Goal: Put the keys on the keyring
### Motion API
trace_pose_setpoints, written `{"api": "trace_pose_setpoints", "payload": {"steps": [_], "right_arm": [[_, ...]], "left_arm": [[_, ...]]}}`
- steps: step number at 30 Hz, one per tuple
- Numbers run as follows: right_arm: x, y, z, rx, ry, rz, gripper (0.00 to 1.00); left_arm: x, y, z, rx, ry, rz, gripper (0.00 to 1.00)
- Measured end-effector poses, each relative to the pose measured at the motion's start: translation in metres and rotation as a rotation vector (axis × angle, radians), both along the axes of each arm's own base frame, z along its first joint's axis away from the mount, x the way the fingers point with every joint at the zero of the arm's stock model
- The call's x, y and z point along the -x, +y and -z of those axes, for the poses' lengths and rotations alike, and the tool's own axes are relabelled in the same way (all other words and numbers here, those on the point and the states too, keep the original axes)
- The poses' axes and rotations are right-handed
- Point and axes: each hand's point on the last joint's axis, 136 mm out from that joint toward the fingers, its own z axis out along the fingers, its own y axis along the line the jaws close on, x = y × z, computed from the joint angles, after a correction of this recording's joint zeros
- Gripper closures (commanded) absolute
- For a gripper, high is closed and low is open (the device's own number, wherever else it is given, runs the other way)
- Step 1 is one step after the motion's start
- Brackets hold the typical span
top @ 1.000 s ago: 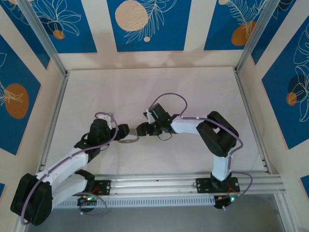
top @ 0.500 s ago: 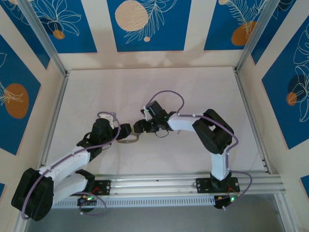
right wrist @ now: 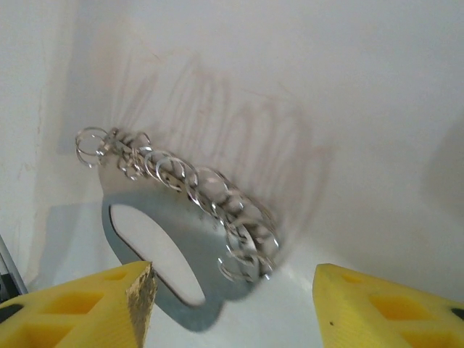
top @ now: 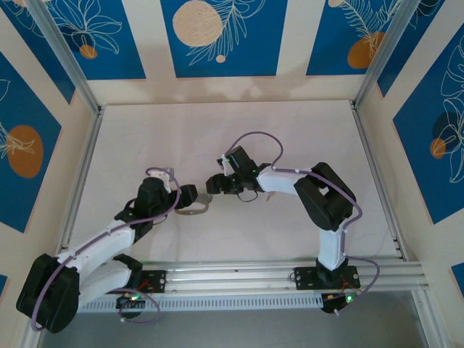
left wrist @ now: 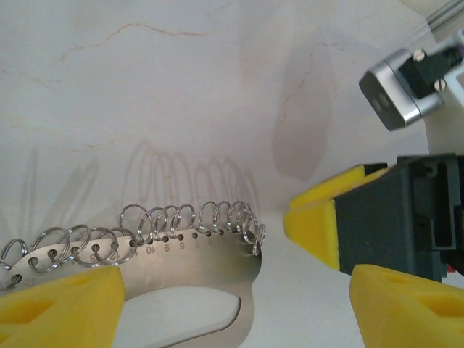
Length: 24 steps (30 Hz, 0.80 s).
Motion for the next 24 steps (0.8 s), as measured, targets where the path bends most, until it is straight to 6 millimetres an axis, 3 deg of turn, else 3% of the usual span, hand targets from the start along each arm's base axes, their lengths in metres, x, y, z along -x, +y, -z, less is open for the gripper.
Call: {"api": "trace_pose_setpoints", "payload": {"steps": [6,13,24], "right_arm": [[0.009,-0.009,0.011,0.009,0.023,-0.004,0.45],[0.016,0.004,0.017,-0.011,0.027,-0.045,0.47],[0.011,0.020,0.016,-0.034,0.014,-0.076,0.53]], "left_arm": [[0.000,0.001,-0.004,0.003,-0.014,-0.004,0.19],[0.000,0.001,-0.004,0.003,-0.014,-0.005,0.19],[-0.001,0.001,-0.004,0.002,-0.015,-0.007,0.18]]}}
